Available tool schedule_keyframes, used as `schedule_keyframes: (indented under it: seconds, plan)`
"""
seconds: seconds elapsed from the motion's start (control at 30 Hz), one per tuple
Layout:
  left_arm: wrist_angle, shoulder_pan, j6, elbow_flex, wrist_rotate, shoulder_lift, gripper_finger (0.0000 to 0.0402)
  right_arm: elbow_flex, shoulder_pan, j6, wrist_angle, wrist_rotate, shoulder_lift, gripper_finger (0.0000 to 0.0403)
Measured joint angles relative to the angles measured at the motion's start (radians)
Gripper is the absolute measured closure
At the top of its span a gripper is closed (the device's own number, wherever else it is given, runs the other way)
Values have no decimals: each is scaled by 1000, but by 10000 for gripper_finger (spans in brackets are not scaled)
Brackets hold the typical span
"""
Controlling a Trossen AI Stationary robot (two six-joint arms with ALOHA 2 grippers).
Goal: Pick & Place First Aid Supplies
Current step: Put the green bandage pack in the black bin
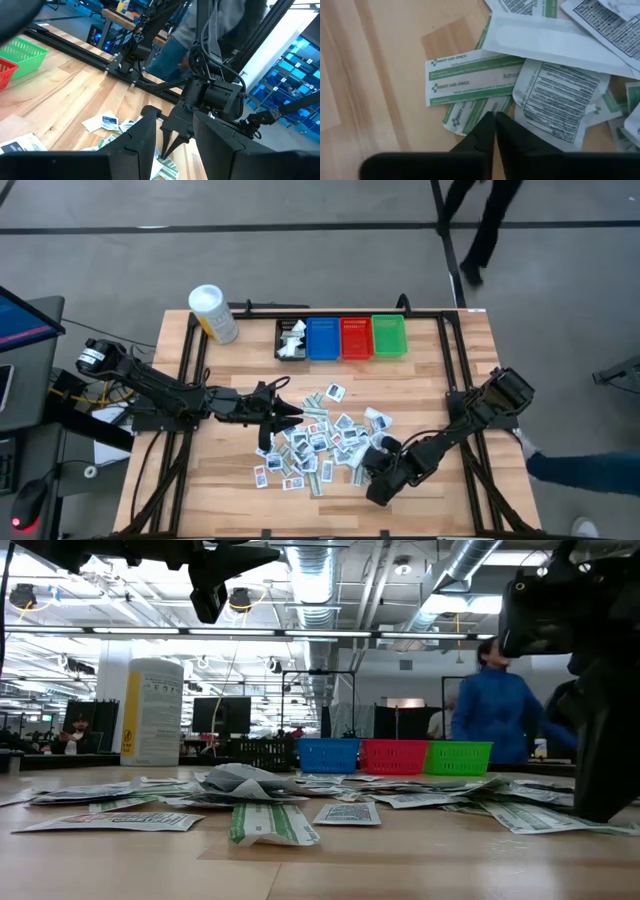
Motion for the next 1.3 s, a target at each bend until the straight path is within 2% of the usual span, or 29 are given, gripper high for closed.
schedule_keyframes:
  seconds: [0.1, 0.27, 0.6, 0.8, 0.93, 1.3]
  plan:
    - [0, 0, 0, 0, 0, 0, 270, 0, 0, 0, 2, -2, 0, 393]
    - [0, 0, 0, 0, 0, 0, 270, -7, 2, -5, 84, -5, 2, 363]
    - [0, 0, 0, 0, 0, 0, 270, -7, 4, -10, 167, -18, 6, 255]
    - [0, 0, 0, 0, 0, 0, 270, -3, 4, -20, 92, -5, 3, 207]
    - [0, 0, 0, 0, 0, 0, 270, 0, 4, -24, 32, 8, 0, 203]
    - [-1, 0, 0, 0, 0, 0, 270, 5, 3, -51, -151, 48, -6, 231]
